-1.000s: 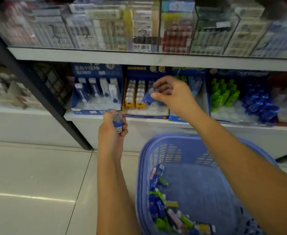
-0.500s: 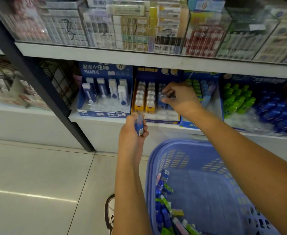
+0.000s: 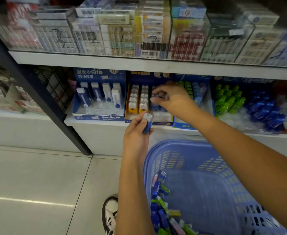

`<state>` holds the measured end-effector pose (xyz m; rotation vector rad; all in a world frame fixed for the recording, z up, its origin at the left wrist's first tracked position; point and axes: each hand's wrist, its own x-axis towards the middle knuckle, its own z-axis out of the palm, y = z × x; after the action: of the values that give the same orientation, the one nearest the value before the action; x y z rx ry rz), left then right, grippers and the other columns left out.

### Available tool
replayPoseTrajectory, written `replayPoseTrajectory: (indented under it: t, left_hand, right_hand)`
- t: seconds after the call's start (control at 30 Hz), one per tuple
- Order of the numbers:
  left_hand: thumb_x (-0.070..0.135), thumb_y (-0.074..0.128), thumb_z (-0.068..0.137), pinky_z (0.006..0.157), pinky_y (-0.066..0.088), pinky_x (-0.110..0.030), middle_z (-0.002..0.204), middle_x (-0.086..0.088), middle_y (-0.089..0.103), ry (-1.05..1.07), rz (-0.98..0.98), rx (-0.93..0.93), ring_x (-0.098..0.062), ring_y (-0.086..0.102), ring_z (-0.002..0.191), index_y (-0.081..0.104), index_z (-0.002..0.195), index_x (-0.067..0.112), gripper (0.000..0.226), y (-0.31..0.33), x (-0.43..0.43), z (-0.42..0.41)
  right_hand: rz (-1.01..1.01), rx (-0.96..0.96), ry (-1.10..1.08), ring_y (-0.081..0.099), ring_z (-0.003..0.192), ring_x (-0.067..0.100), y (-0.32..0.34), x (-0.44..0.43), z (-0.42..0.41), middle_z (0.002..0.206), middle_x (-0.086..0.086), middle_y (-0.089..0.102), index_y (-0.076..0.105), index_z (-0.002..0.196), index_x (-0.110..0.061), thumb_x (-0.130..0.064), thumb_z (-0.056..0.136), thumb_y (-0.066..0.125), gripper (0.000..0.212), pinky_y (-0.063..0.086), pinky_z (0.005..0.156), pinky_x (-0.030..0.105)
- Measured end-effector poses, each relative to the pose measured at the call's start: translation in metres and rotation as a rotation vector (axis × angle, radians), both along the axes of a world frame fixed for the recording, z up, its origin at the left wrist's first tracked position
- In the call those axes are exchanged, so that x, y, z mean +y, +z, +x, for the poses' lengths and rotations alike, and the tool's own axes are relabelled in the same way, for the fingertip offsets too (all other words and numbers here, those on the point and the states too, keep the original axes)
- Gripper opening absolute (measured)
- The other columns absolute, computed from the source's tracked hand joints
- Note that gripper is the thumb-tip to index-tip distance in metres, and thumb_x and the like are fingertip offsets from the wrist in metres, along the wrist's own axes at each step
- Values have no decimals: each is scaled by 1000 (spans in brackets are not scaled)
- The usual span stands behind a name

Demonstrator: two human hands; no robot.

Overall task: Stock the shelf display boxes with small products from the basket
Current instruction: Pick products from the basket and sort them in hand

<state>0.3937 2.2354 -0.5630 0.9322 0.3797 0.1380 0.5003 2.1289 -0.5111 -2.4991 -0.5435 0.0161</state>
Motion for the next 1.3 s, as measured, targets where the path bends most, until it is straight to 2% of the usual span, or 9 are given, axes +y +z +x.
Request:
replayPoseTrajectory:
  t: [0.1, 0.2, 0.3, 0.4, 0.47, 0.57, 0.77, 0.97, 1.3]
  left_hand:
    - [8, 43, 99, 78, 52, -17, 98, 11, 69, 29, 106, -79, -1, 65, 90, 61, 107, 19, 23, 0, -8, 2]
    - [4, 41, 99, 101, 45, -30, 123, -5, 61, 0, 191, -108, -18, 57, 117, 59, 109, 21, 27, 4, -19, 5]
    - [3, 42, 98, 100, 44, -23, 122, 6, 59, -52, 300, -129, -8, 56, 116, 56, 117, 26, 33, 4, -26, 5]
    - [10, 47, 97, 91, 38, -5, 129, 10, 52, -80, 775, -101, 1, 49, 115, 47, 133, 19, 37, -5, -26, 6]
    - [10, 50, 95, 99, 32, -12, 134, 1, 47, -125, 1130, -65, -10, 43, 124, 49, 133, 14, 38, -14, -28, 5]
    - [9, 52, 93, 108, 25, -18, 138, -4, 43, -190, 1343, -43, -17, 34, 133, 48, 135, 10, 42, -21, -35, 2]
    - [10, 55, 91, 105, 27, -15, 136, -2, 46, -174, 1369, -63, -15, 37, 129, 50, 133, 13, 42, -23, -31, 6]
    - [8, 54, 90, 98, 20, -7, 134, -5, 47, -213, 1375, -67, -17, 38, 128, 51, 133, 10, 43, -24, -28, 7]
    - [9, 54, 91, 98, 21, -8, 136, -4, 47, -224, 1392, -72, -17, 38, 128, 50, 134, 11, 43, -28, -28, 8]
  right_hand:
    - [339, 332, 56, 64, 66, 6, 4, -13, -32, 77, -8, 69, 68, 89, -28, -43, 80, 69, 18, 53, 62, 22]
    - [381, 353, 60, 68, 73, 9, 4, -23, -42, 76, -7, 69, 69, 85, -29, -30, 77, 75, 10, 58, 73, 27]
    - [417, 317, -3, 68, 73, 8, 6, -34, -33, 79, -2, 68, 68, 87, -24, -21, 79, 74, 10, 58, 75, 24]
    - [289, 88, -74, 59, 65, -3, 4, -43, -18, 78, -9, 63, 65, 90, -23, -19, 81, 72, 12, 49, 65, 7]
    - [176, -15, -77, 57, 70, 6, -1, -42, -11, 83, -3, 63, 64, 98, -15, -14, 83, 69, 15, 51, 72, 16]
    - [8, -66, -16, 57, 81, 14, -11, -38, -8, 92, 6, 65, 62, 103, -11, -12, 86, 65, 17, 51, 79, 29]
    - [-207, -149, 43, 52, 107, 25, -16, -33, -6, 110, 10, 64, 62, 109, -8, -21, 89, 61, 23, 41, 87, 33]
    - [-307, -117, 56, 51, 113, 26, -9, -17, -2, 115, 11, 62, 65, 112, -9, -22, 91, 59, 25, 40, 98, 35]
    - [-175, -215, -38, 53, 107, 28, -26, -33, -6, 109, 12, 62, 59, 108, -6, -21, 92, 56, 22, 32, 99, 34]
